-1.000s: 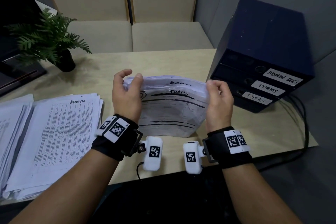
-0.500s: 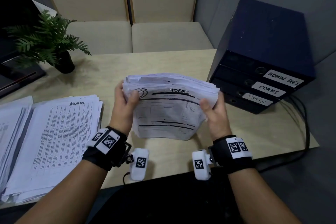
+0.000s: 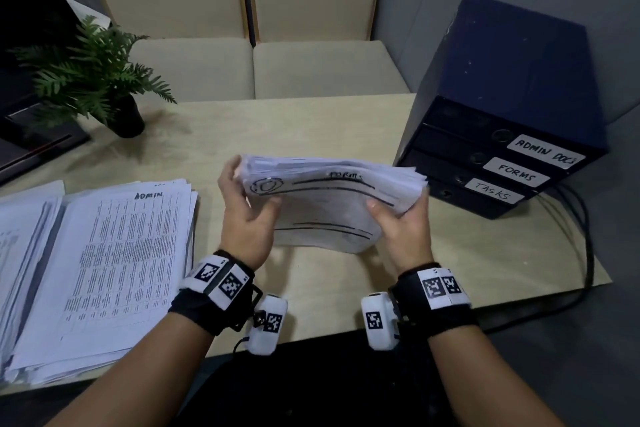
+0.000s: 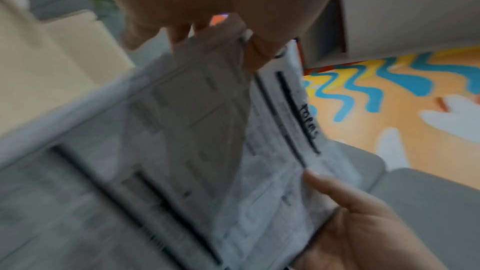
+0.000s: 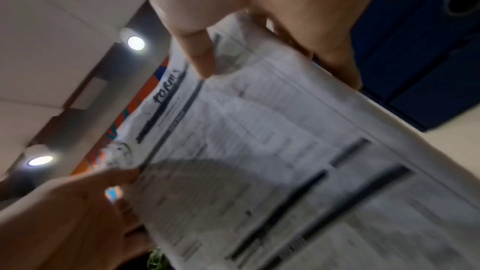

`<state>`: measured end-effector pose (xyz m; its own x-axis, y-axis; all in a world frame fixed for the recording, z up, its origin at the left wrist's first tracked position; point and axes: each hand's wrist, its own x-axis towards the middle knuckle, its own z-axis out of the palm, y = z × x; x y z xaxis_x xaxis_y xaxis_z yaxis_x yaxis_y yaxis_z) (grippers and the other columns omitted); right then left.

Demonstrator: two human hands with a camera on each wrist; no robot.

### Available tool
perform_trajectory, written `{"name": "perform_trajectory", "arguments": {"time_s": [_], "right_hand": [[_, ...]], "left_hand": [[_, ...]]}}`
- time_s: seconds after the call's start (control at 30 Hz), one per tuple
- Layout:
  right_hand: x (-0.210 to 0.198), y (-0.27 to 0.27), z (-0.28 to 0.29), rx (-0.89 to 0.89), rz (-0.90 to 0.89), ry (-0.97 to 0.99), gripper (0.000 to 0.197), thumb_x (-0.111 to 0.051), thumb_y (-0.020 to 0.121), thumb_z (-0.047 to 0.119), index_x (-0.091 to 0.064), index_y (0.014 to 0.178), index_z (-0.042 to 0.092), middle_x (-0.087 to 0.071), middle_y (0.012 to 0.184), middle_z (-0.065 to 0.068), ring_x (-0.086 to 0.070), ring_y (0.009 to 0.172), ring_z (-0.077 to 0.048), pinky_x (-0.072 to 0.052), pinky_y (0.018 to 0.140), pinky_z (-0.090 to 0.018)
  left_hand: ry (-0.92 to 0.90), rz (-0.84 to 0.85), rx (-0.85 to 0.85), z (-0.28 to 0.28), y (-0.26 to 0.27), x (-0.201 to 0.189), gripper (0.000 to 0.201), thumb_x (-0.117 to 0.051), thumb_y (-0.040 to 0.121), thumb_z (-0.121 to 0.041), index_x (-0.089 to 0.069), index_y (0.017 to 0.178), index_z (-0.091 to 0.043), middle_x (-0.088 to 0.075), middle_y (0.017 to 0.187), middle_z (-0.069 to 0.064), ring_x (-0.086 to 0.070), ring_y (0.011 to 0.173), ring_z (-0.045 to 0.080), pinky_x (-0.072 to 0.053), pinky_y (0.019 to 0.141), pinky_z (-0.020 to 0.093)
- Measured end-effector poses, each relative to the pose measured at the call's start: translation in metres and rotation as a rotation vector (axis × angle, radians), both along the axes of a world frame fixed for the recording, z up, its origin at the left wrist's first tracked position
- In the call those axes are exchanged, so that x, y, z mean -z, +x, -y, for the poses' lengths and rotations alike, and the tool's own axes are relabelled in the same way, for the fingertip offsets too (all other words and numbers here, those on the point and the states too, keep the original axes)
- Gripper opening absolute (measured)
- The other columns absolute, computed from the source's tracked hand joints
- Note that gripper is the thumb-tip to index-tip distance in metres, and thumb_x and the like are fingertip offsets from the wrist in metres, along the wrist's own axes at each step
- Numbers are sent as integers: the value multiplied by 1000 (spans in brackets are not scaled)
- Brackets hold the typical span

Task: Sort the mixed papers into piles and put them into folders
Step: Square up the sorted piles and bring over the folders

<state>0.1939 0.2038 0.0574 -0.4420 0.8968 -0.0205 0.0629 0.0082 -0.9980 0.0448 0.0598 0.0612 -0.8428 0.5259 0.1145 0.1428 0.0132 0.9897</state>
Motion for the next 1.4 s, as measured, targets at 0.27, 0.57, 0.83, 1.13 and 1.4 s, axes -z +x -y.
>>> {"name": "perform_trajectory", "arguments": {"time_s": [0.27,0.57,0.83,1.13,1.4], "right_hand": [[-17,-6,-4,54,157,635,49,-70,82,10,-59,129,19,-38,144,-12,-39,131,-14,-29,107,-10],[-20,-3,-5,53,158,636,50,-70,80,16,-57,127,10,-42,140,-8,-42,127,-11,-31,109,-15],[7,-1,-12,-111,97,28,70,-75,71,31,-39,131,27,-62,125,5,-59,116,-13,-44,106,-45],[4,-7,-14,-31,158,-5,34,-56,92,6,-47,102,37,-62,103,18,-62,97,-6,-48,96,-34],[48,-3,0,-73,402,-146,41,-48,73,13,-47,99,45,-65,98,7,-63,93,-18,-54,87,-45]], "left_hand": [[-207,-659,-21,-14,0,-30,63,-62,82,-3,-47,138,-28,-13,152,20,-10,143,7,-24,115,22],[-161,-607,-9,-11,-3,-30,58,-62,81,-11,-46,137,-15,-17,153,18,-15,142,9,-15,116,18],[-71,105,111,-8,-15,12,77,-59,70,-2,-30,139,-17,-51,132,4,-52,117,12,-38,109,42],[-126,-119,-36,-12,-4,12,45,-33,85,15,-40,99,-28,-51,93,-11,-51,83,-10,-40,73,9],[-525,21,57,4,4,48,34,-34,91,7,-32,123,-6,-51,105,8,-48,93,25,-36,76,31]]}}
